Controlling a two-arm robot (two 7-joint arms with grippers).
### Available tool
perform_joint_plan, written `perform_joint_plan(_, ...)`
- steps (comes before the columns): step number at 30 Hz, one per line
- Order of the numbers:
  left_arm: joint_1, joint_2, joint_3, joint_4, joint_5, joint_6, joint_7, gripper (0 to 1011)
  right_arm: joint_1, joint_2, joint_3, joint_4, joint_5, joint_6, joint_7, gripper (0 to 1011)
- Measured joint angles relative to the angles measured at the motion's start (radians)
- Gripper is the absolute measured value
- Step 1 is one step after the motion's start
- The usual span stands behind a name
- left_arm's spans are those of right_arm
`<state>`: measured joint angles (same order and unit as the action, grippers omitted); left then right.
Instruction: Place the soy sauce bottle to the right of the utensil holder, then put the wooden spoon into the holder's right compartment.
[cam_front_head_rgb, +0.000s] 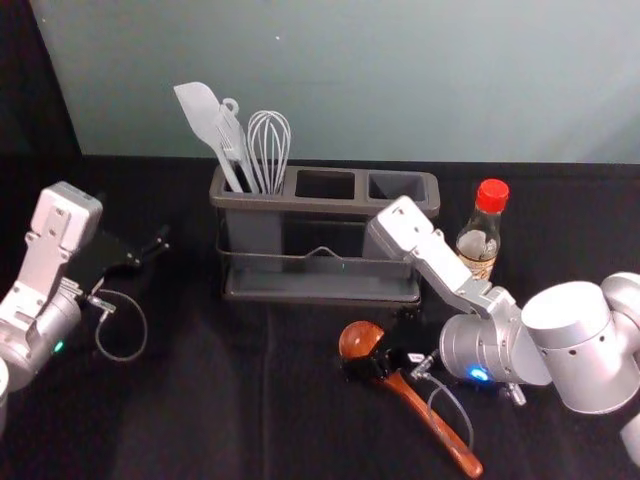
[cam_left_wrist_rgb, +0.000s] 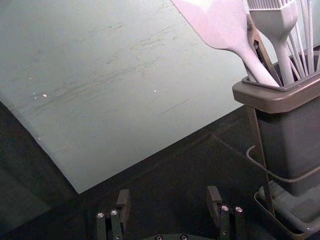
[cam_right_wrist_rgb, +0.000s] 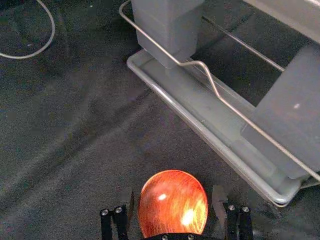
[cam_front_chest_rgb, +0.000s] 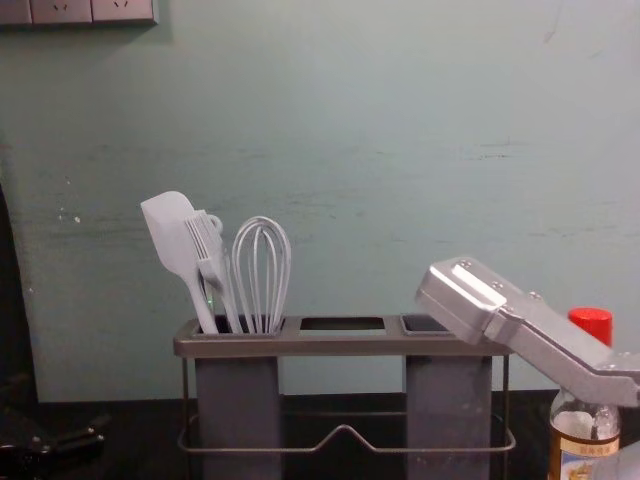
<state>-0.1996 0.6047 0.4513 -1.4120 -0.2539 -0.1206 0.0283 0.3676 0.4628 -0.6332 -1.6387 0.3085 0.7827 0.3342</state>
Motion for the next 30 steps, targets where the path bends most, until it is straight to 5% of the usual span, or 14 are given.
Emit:
perform_joint_plan(25, 0.0, 0.0, 0.0, 0.0, 0.0, 0.0, 0.0, 1005, 0.002, -0.027, 0.0, 0.032, -0.033, -0.003, 0.009, 1000)
perform_joint_plan(30, 0.0, 0.0, 0.0, 0.0, 0.0, 0.0, 0.0, 1005, 0.002, -0.026, 0.001, 0.031, -0.032, -0.003, 0.009, 929)
